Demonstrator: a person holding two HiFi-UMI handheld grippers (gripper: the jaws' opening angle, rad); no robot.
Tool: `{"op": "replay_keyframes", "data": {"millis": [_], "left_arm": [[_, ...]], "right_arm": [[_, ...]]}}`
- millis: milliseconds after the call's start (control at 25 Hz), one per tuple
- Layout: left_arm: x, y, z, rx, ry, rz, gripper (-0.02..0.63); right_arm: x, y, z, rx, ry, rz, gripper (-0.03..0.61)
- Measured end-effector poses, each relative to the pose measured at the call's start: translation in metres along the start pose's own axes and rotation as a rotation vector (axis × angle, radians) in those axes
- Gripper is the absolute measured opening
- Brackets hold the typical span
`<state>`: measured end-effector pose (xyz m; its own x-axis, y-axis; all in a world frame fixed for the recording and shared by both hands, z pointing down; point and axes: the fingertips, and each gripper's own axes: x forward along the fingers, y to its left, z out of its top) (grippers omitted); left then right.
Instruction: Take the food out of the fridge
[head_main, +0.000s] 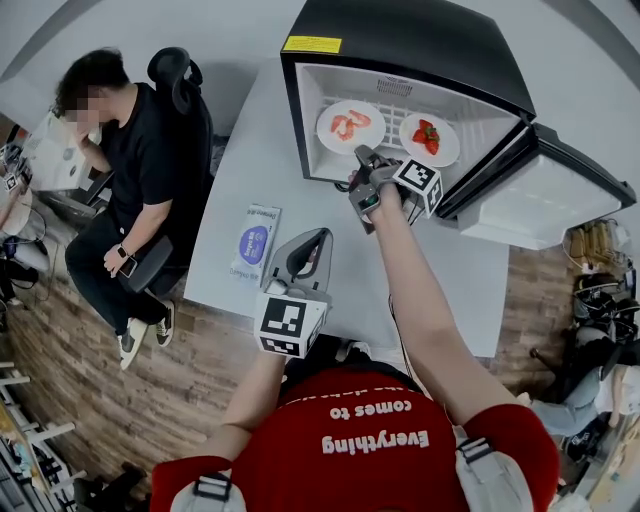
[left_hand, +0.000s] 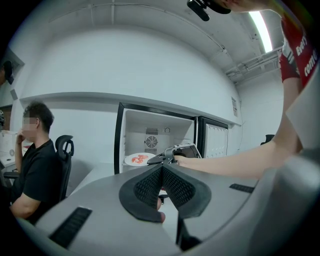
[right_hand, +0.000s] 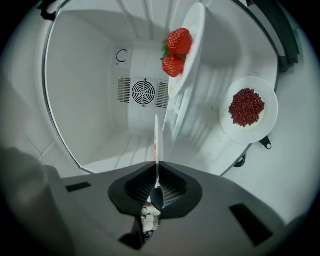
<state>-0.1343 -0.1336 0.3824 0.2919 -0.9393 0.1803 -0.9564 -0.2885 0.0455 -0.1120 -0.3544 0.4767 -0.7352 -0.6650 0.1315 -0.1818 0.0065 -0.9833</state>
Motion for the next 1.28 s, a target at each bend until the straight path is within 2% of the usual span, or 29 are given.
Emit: {"op": "replay_keyframes", "data": {"millis": [160, 480, 600, 800, 960, 1280], "left_arm": [[-0.002, -0.006, 0.006, 0.009, -0.015, -0.004, -0.002], [-0.002, -0.026, 0.018, 0.024, -0.049, -0.026, -0.002], [-0.001, -0.039, 0.016, 0.032, -0.044, -0.049, -0.002], [-0.003, -0.055, 0.005, 0.038, -0.029, -0.064, -0.002], [-0.009, -0.061, -0.01, 0.033, -0.005, -0.061, -0.002], [-0.026, -0.057, -0.033, -0.007, 0.0, -0.035, -0.002]], "right_arm": [[-0.022, -0.001, -0.007, 0.026, 0.02, 0.03, 0.021], [-0.112, 0.017, -0.053, 0.061, 0.137, 0.199, 0.023], [-0.147, 0.011, -0.068, 0.079, 0.176, 0.225, 0.023], [-0.192, -0.013, -0.089, 0.093, 0.215, 0.202, 0.023], [-0.219, -0.039, -0.111, 0.095, 0.262, 0.148, 0.023], [-0.246, -0.086, -0.159, 0.19, 0.334, 0.079, 0.023]]}}
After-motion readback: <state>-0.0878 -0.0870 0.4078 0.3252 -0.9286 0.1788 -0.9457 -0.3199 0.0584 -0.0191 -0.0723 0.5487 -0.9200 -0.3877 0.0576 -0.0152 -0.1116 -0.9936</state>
